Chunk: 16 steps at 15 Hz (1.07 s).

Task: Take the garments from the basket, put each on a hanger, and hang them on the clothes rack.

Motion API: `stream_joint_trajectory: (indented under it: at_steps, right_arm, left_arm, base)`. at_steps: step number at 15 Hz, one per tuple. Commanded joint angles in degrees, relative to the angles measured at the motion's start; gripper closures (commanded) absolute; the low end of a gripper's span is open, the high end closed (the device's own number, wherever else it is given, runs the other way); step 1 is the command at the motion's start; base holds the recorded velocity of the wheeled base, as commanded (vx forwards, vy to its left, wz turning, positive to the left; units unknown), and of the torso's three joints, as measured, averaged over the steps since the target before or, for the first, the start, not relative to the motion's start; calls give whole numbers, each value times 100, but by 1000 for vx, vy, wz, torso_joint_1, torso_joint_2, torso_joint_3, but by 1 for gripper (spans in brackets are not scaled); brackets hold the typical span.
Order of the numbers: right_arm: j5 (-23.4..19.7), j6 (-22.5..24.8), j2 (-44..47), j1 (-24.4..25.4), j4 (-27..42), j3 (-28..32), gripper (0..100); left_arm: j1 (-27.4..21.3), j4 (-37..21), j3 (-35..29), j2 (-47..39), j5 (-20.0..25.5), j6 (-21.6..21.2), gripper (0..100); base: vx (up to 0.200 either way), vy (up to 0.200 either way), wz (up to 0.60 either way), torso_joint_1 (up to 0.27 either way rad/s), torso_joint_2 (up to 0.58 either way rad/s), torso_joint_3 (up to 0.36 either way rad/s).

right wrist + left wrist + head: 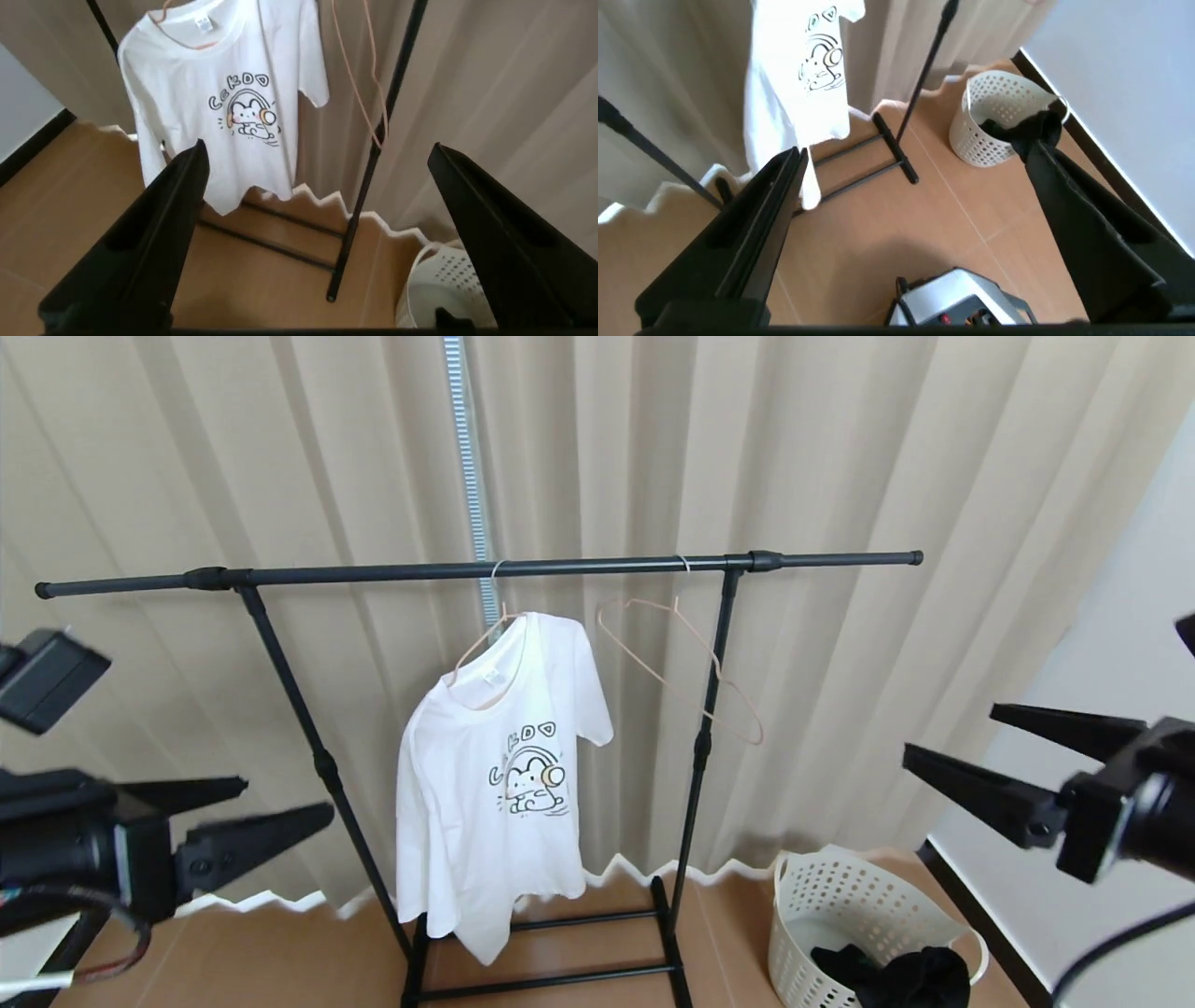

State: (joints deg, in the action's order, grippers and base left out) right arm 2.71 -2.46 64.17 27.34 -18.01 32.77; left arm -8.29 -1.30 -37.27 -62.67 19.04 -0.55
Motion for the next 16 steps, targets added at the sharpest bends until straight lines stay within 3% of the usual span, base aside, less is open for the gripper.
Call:
stream_joint_trajectory:
  at_steps: [1,2,6,11,13,14,15,16]
  right_arm:
    - [740,0,-1355,605,166,-957,0]
    - [986,0,-1583,737,359,-1176,0]
    - [1057,-9,-2629,790,596,-2196,0]
    - [1083,9,-3482,772,895,-2925,0]
    - [1021,44,-3763,772,1282,-2925,0]
    - [951,308,-4237,808,1844,-2969,0]
    - [854,422,-4404,816,1968,-2996,0]
    - [406,545,-4818,799,2240,-3048,0]
  left_arm:
    - [-15,-1,1371,1627,-6,-7,0]
    - [-6,-1,1661,1890,-6,-7,0]
    - [3,34,2690,2716,-6,11,0]
    - [3,16,3147,3393,-6,11,0]
    - [3,7,3191,3481,-6,11,0]
    - [3,16,3340,3622,-6,11,0]
    - [3,16,3375,3657,-6,11,0]
    - [-6,7,3489,3771,-6,11,0]
  base:
    - [0,0,0,0,0,0]
    - [0,0,0,0,0,0]
    - [0,0,0,0,0,0]
    - [0,0,0,0,0,0]
    - [0,0,0,0,0,0]
    - [0,0,0,0,0,0]
    - [0,0,0,0,0,0]
    - [0,0,0,0,0,0]
